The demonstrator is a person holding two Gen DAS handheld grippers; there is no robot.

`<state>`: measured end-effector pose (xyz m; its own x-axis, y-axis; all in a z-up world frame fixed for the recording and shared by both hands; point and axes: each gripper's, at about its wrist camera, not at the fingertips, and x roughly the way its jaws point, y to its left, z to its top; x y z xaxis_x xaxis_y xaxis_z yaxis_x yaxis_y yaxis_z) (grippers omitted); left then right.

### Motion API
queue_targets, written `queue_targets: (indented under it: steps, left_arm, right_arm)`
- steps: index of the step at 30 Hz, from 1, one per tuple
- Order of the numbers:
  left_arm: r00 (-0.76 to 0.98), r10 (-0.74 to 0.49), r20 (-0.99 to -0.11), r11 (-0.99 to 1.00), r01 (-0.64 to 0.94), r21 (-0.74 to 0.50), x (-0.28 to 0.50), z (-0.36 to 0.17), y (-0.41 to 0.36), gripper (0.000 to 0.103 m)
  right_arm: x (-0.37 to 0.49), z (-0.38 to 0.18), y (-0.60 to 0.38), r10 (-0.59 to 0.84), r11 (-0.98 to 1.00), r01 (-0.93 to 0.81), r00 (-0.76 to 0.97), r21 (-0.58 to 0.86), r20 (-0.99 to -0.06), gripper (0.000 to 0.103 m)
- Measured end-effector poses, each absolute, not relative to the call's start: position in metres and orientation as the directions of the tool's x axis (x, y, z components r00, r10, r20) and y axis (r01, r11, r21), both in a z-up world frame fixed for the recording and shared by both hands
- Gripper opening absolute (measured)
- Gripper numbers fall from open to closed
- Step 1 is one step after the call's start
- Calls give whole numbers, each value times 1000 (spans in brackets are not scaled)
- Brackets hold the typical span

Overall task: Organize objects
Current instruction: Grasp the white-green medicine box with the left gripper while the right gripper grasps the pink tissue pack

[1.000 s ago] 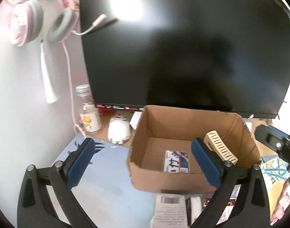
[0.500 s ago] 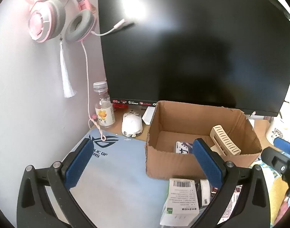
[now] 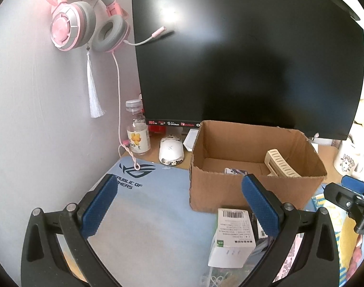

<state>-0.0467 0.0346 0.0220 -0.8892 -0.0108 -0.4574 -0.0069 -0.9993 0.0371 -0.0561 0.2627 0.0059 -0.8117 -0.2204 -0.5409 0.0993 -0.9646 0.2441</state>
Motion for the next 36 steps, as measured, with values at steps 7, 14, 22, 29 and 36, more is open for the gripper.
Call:
queue_targets:
  steps: [7,14,22,29,36]
  left_arm:
    - [-873,-16,-488,-997,-25,79,-48,9,39,103]
    - [-845,14,-534,-994,-72,88,-46,-4,38,103]
    - [-804,103,-586,-988,-151,33,-44,-13,43,103]
    - [-778,121,-616,-980,-193,52,-46,-20,55,103]
    - [-764,99,-637,-979,-191,77,-50,-27,59,103]
  right_arm:
    - [-57,-14,257,-220,-969,97,-763,228,-608,103]
    - [-59,-35,235,-279,-959,165,-684,229,-674,103]
    - [-62,-48,218,-254,-967,178,-645,182,-721,103]
    - [-66,-58,218,-243,-970,165,-612,179,-753,103]
    - [-68,-70,214,-290,-957,188,-543,222,-788,103]
